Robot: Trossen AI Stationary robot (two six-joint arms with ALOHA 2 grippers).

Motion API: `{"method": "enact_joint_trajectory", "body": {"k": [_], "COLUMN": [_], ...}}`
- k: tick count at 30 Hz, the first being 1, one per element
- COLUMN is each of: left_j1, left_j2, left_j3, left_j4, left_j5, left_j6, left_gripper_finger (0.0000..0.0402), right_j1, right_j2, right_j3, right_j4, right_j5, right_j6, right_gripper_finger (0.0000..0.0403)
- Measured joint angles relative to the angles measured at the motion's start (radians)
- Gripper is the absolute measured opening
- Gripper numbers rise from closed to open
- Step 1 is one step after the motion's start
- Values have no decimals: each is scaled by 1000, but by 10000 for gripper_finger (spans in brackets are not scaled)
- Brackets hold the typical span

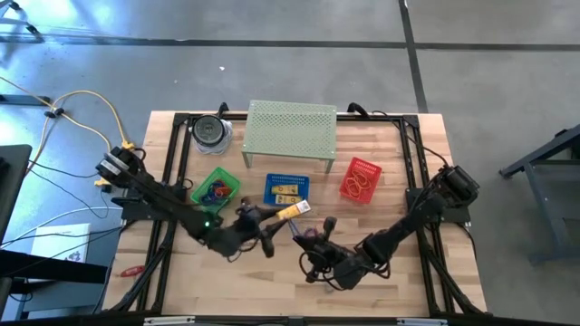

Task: Pick & Place Office Desk Supplies
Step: Put the blue rubber band into the red bin

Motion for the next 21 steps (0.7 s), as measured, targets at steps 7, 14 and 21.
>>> {"method": "enact_joint_trajectory", "body": {"k": [7, 14, 21], "left_j1": [125, 179, 192], "left_j2": [-22, -22, -22], "left_j3": [1, 1, 1], "left_j4": [-267, -386, -407], "left_j5": [190, 224, 224], "left_j6": [-284, -384, -391], "left_gripper_finger": [155, 155, 166], "right_j1": [-40, -86, -106], "right_j2": [1, 7, 7], "right_j3": [0, 0, 0], "right_j4": [-89, -136, -169], "right_j5": [-56, -118, -133], "right_j6": [126, 190, 212], "right_gripper_finger": [3, 3, 3]}}
